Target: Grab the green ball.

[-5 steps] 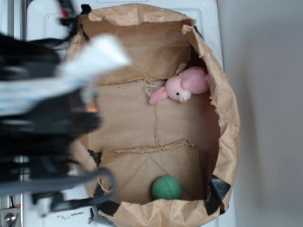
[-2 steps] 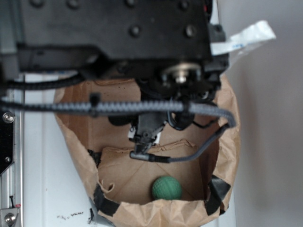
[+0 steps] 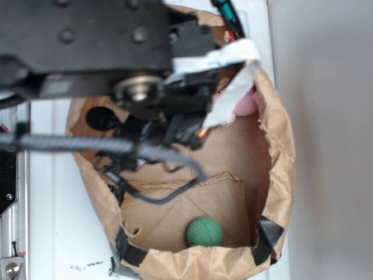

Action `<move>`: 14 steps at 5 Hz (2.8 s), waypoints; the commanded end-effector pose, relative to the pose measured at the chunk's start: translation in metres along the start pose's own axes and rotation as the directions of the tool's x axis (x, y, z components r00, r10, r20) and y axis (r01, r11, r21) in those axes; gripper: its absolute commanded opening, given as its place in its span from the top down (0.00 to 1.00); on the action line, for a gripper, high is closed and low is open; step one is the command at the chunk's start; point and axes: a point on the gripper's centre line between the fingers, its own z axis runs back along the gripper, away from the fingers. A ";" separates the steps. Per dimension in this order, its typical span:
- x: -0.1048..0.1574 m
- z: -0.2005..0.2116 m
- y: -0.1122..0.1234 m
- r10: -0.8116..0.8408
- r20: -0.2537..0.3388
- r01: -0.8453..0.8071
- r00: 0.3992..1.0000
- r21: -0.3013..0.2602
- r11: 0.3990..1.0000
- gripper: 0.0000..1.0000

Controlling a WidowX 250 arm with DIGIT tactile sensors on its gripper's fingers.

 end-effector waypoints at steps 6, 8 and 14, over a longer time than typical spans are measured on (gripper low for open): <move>0.009 -0.048 0.015 -0.589 0.196 0.608 0.784 -0.049 0.792 0.00; 0.032 -0.064 0.006 -0.557 0.415 0.640 0.719 -0.083 0.764 0.00; 0.032 -0.066 0.011 -0.567 0.511 0.705 0.646 -0.114 0.700 0.00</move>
